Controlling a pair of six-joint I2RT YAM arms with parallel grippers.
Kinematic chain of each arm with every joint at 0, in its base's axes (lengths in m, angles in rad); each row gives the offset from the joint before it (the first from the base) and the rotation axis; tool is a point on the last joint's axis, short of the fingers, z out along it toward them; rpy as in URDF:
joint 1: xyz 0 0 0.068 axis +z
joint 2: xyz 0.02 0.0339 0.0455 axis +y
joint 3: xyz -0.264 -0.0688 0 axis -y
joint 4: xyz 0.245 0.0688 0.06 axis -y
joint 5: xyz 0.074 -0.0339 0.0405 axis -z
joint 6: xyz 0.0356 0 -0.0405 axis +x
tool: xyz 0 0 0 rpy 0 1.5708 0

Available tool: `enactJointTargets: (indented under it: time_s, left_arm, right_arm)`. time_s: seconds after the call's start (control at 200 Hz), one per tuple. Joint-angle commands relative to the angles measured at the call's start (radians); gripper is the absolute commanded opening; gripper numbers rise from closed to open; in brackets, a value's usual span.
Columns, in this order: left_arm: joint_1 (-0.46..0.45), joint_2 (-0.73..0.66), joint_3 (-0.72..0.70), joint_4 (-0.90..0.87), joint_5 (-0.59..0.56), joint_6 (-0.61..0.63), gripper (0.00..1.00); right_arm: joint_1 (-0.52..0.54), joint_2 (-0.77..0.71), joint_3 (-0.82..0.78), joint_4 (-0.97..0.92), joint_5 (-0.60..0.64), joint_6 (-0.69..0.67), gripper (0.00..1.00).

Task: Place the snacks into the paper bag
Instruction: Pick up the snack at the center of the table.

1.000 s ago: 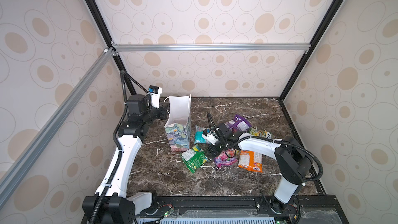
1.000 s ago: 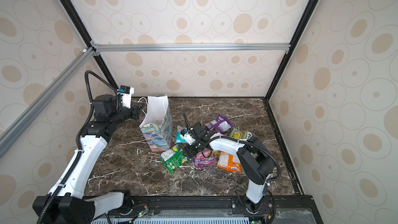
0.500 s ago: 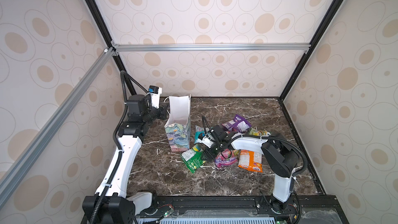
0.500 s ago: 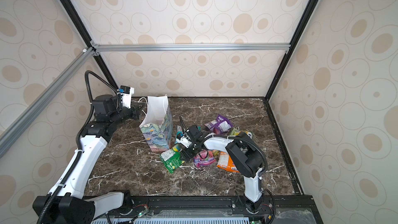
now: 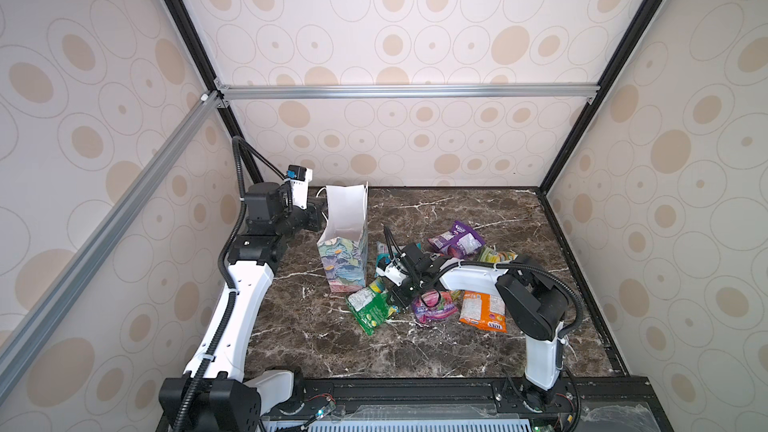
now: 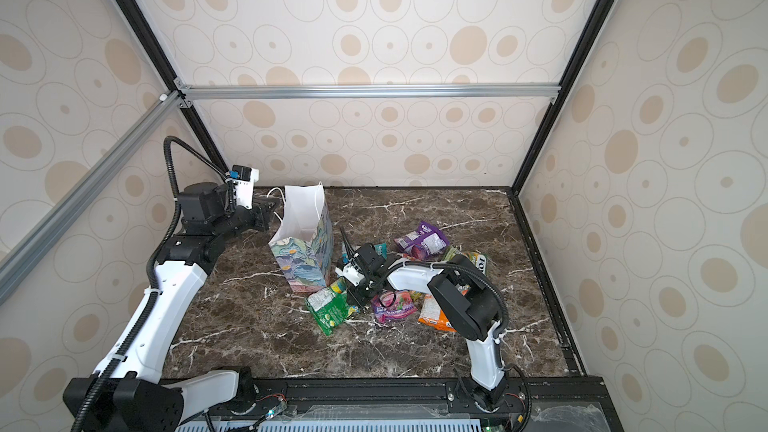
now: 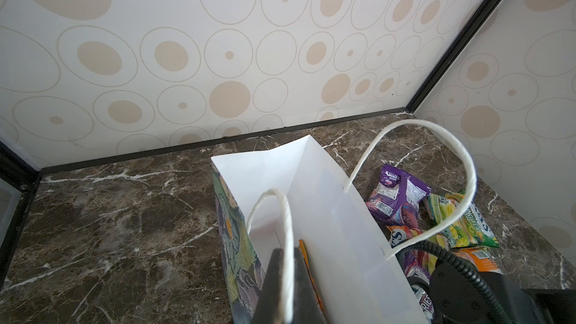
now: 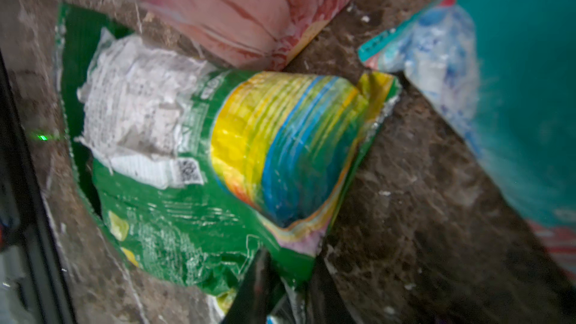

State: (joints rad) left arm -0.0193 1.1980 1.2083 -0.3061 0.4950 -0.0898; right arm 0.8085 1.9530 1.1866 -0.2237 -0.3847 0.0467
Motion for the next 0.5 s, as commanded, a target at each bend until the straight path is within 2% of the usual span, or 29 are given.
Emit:
enactJointTargets:
  time_s: [0.0,0.11,0.495]
  left_arm:
    - [0.006,-0.015,0.004,0.009,-0.001,0.016,0.0]
    - [0.006,-0.015,0.004,0.01,0.002,0.015,0.0]
    - [0.006,-0.014,0.003,0.012,0.005,0.013,0.0]
  right_arm:
    - [0.007,0.032,0.006,-0.044,0.039,0.014,0.09]
    - [0.006,0.015,0.004,-0.041,0.053,0.025,0.0]
    - [0.006,-0.133,-0.046,-0.048,0.086,0.016,0.0]
